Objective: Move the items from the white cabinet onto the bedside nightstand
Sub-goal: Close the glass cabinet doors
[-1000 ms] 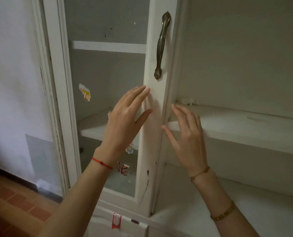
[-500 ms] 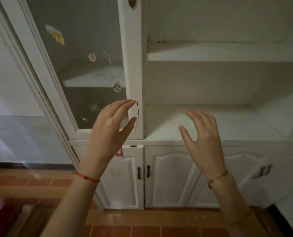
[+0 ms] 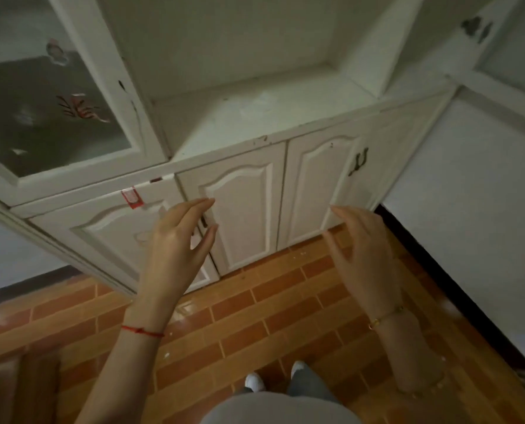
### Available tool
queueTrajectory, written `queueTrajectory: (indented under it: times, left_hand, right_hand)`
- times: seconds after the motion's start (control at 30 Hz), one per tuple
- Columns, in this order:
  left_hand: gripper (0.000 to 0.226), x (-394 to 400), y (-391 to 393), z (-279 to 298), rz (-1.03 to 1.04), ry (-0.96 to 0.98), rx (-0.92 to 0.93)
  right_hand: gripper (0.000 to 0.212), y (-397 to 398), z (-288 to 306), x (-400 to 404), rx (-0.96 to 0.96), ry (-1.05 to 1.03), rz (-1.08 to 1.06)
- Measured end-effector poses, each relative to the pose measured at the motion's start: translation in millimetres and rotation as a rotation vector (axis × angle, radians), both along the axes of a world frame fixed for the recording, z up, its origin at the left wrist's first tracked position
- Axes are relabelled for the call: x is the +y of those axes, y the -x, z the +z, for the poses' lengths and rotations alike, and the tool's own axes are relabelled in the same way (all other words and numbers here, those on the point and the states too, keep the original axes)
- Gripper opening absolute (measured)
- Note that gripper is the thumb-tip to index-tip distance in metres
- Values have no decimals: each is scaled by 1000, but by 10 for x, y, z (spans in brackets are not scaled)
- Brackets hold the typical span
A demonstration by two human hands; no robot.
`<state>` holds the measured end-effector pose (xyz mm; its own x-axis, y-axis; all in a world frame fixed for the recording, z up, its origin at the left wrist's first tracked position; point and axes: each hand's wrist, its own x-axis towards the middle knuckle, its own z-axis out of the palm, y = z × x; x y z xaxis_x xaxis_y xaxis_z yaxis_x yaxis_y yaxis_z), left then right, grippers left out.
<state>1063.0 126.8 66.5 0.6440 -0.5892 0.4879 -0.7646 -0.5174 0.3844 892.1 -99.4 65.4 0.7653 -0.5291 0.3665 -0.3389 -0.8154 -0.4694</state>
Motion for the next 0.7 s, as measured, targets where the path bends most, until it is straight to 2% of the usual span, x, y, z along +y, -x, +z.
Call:
queueTrajectory:
  times: [0.27, 0.7]
  left_hand:
    - [37, -432, 635, -271, -171, -70, 97]
    - [35, -1413, 1557, -392, -337, -111, 137]
  right_hand:
    - [42, 1035, -329, -80, 129, -84, -189]
    - [43, 2262, -456, -732, 103, -163, -400]
